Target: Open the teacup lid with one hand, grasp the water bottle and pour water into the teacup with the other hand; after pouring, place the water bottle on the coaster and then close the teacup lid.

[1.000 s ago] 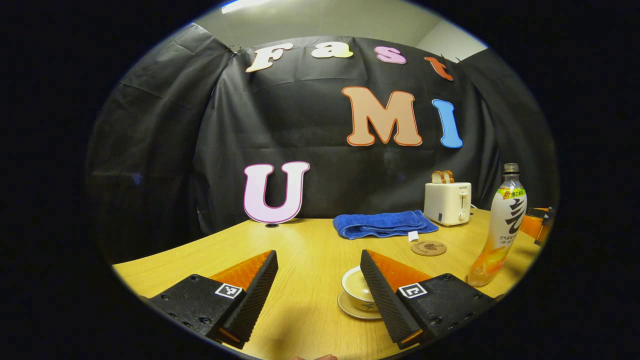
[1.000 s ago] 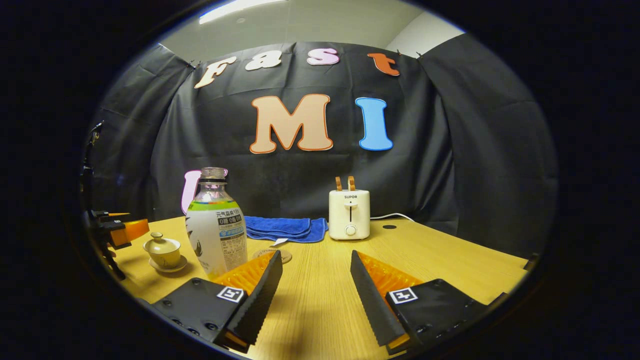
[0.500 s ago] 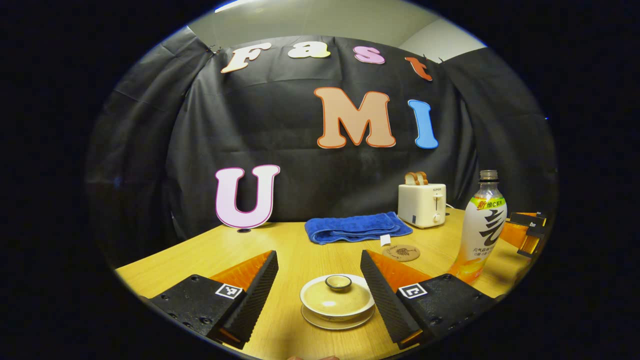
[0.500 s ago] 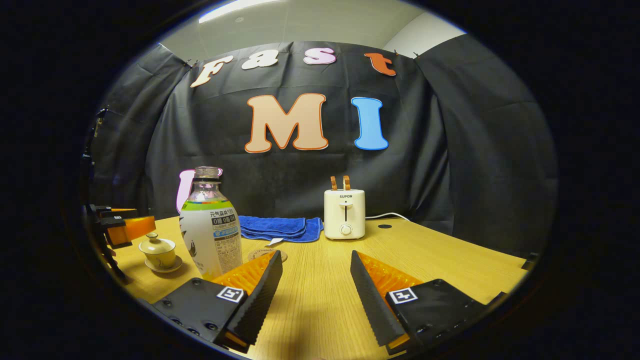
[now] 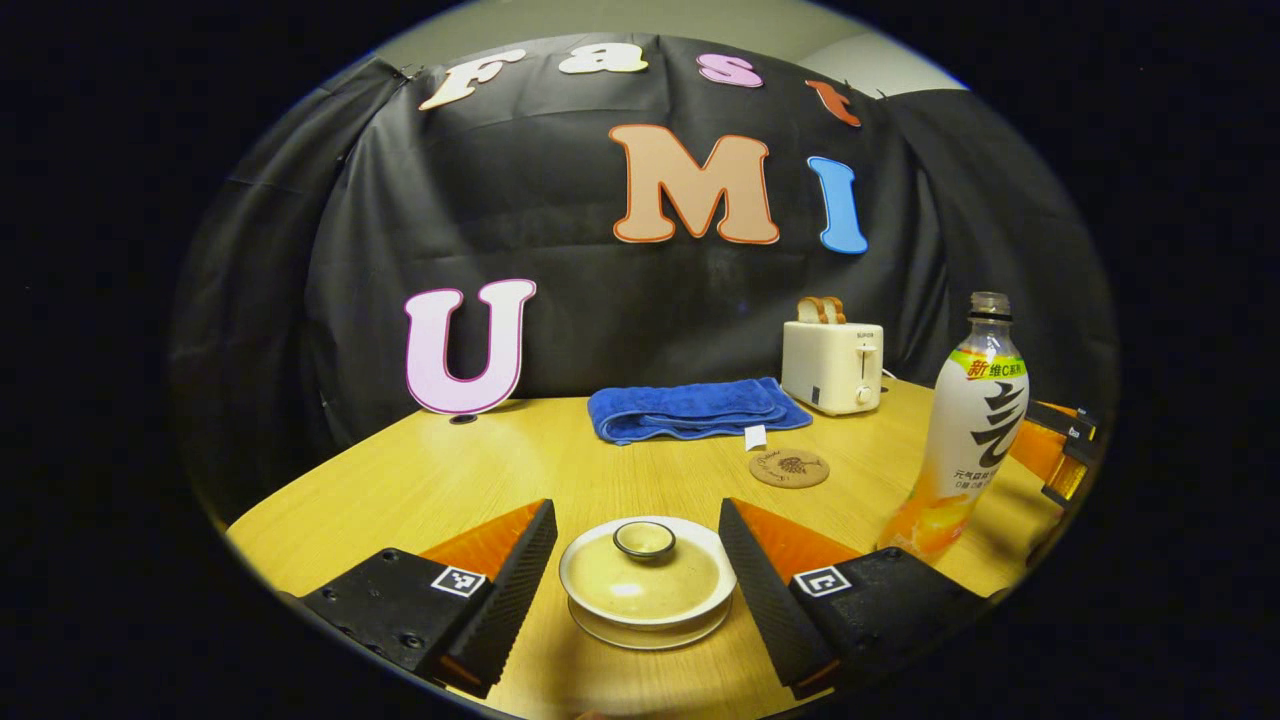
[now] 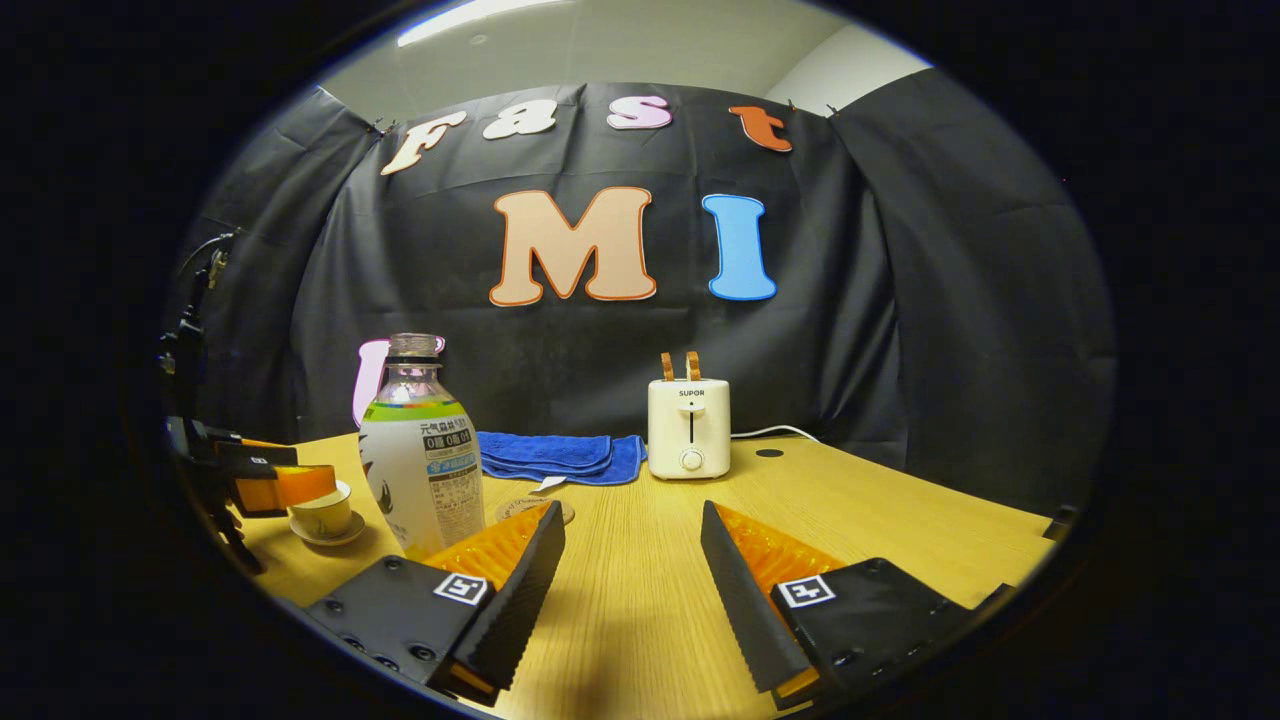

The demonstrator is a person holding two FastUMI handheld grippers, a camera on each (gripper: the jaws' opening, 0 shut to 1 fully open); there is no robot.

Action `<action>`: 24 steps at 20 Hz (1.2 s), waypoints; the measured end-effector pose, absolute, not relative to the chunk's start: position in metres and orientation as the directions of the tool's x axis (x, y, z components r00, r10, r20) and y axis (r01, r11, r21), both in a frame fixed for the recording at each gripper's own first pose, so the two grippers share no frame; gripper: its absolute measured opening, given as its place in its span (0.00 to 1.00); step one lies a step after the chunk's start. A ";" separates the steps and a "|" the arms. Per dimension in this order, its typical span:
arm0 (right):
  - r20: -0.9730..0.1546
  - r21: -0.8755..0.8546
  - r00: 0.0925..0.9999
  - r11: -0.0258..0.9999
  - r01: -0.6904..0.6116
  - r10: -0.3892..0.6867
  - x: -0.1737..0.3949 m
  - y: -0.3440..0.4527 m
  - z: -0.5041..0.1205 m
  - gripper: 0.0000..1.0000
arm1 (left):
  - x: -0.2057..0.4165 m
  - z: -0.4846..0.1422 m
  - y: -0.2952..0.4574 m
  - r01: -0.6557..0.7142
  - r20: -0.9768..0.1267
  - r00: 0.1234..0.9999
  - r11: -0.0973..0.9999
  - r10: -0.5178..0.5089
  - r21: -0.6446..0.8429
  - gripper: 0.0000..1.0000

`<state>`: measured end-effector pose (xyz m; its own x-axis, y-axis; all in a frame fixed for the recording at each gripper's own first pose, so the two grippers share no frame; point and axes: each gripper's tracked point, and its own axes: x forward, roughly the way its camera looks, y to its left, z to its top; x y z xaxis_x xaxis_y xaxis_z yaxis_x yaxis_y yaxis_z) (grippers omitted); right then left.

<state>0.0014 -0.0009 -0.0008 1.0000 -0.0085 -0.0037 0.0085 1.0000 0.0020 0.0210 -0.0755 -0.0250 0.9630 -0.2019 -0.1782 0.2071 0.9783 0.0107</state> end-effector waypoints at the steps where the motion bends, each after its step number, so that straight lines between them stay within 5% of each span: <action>1: -0.005 0.002 1.000 1.000 0.005 -0.005 0.002 0.000 0.000 0.88 | 0.022 -0.027 -0.075 0.207 -0.185 0.962 0.978 -0.201 0.014 0.94; 4: -0.005 0.002 1.000 1.000 -0.002 0.002 0.001 0.001 -0.001 0.93 | 0.023 -0.032 -0.075 0.202 -0.209 0.958 0.979 -0.195 0.011 0.85; 6: -0.005 0.002 1.000 1.000 -0.003 0.003 0.001 0.001 0.000 0.84 | 0.024 -0.034 -0.074 0.197 -0.218 0.957 0.980 -0.190 0.010 0.79; 11: -0.005 0.002 1.000 1.000 -0.005 0.005 0.001 0.001 -0.001 0.84 | 0.026 -0.031 -0.075 0.194 -0.211 0.960 0.981 -0.184 0.025 0.69; 20: -0.005 0.002 1.000 1.000 -0.019 0.019 -0.002 0.004 -0.001 0.84 | 0.026 -0.027 -0.079 0.199 -0.195 0.963 0.979 -0.188 0.042 0.27; 24: -0.008 0.002 1.000 1.000 -0.028 0.028 -0.002 0.006 -0.001 0.90 | 0.029 -0.025 -0.081 0.204 -0.185 0.963 0.979 -0.197 0.018 0.23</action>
